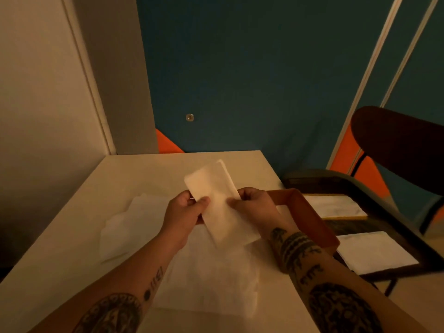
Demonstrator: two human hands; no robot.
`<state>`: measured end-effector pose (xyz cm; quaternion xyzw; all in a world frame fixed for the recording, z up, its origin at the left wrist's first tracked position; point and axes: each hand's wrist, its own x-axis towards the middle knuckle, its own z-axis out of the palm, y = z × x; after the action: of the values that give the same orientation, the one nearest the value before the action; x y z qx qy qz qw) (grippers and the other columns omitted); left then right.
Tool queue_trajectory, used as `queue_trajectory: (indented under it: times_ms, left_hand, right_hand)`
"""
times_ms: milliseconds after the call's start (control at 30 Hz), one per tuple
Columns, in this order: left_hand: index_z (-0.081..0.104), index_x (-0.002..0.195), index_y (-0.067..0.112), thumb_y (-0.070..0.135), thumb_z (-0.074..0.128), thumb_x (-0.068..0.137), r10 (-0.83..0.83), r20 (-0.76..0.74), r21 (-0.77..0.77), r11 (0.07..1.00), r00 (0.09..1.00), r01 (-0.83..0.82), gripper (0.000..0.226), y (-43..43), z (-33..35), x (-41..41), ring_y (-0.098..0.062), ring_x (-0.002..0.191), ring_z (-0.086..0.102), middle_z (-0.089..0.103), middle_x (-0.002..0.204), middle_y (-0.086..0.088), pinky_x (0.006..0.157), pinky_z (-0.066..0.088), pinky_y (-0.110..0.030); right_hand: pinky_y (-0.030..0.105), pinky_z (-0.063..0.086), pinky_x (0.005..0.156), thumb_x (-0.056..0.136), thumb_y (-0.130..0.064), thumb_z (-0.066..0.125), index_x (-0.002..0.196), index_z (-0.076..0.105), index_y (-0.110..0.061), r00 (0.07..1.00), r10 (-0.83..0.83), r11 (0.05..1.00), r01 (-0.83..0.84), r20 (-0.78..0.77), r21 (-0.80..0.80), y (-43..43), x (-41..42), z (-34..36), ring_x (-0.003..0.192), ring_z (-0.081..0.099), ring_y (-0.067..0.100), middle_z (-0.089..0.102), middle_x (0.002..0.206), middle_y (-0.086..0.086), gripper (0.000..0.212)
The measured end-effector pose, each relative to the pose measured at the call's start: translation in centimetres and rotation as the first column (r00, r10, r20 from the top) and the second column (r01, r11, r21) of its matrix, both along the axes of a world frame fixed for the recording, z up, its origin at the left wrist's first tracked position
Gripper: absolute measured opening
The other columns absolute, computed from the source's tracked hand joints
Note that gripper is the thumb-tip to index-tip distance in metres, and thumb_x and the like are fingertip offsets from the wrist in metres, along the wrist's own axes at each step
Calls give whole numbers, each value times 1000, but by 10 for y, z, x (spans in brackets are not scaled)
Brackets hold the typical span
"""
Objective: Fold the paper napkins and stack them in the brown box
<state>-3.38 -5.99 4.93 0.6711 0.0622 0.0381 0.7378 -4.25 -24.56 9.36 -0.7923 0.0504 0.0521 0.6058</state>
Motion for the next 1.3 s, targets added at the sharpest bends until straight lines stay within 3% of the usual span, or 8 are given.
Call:
queue_trajectory:
  times_ms: [167,400,567,633,733,900,1200,1300]
  left_hand:
    - [70,100,23,15,72,91,-49,20,102,994,999,47,12,-60,16,15,-24,91,75,79,97,-2,75,64,-47]
    - [66,117,23,17,71,93,-113,-14,76,991,994,113,26,-137,28,29,-19,92,75,76,104,1,68,63,-32]
    - [65,127,25,17,73,91,-84,-9,235,968,996,84,37,-156,4,33,-14,101,69,73,120,3,89,60,-40]
    - [60,134,26,16,72,91,-61,19,328,943,998,51,46,-158,-4,33,-15,114,64,68,132,5,100,54,-40]
    - [46,149,25,15,73,91,-89,-39,383,918,995,97,65,-159,-13,34,-21,133,54,54,149,2,108,47,-40]
    - [42,152,22,8,72,89,-138,-109,375,912,984,170,71,-162,-22,35,-22,133,55,55,150,-1,107,50,-48]
    - [48,148,26,12,67,92,-144,-83,382,909,986,165,61,-163,-28,32,-18,135,53,55,150,2,107,50,-48]
    - [49,147,25,13,66,94,-140,-74,396,904,987,158,58,-164,-29,31,-18,136,52,55,150,1,108,50,-47]
  right_hand:
    - [39,56,81,90,-38,72,102,67,-30,996,-92,994,92,8,-58,-46,4,7,92,66,16,70,102,-6,16]
    - [37,53,74,93,-37,70,106,64,-27,969,-243,967,239,-45,-83,-125,10,12,89,63,16,66,101,-6,18]
    - [28,47,64,94,-33,68,101,62,-24,965,-242,961,225,-98,-163,-147,14,-9,79,58,11,63,92,-7,13]
    - [29,50,73,95,-30,67,108,62,-23,962,-255,953,233,-95,-192,-147,18,-19,82,58,13,61,91,-7,16]
    - [39,52,93,95,-29,65,123,62,-15,958,-274,916,233,-85,-325,-146,26,-35,104,61,24,65,112,3,32]
    - [43,51,102,97,-21,57,129,56,-13,977,-211,815,157,-33,-558,-140,34,-52,116,60,29,63,127,11,33]
    - [37,49,96,96,-12,55,137,51,-5,1000,-13,688,9,-1,-725,-139,32,-72,118,59,33,59,131,17,41]
    - [38,51,98,89,-16,66,138,48,-10,998,-4,718,50,68,-694,-135,33,-70,118,58,30,57,133,14,53]
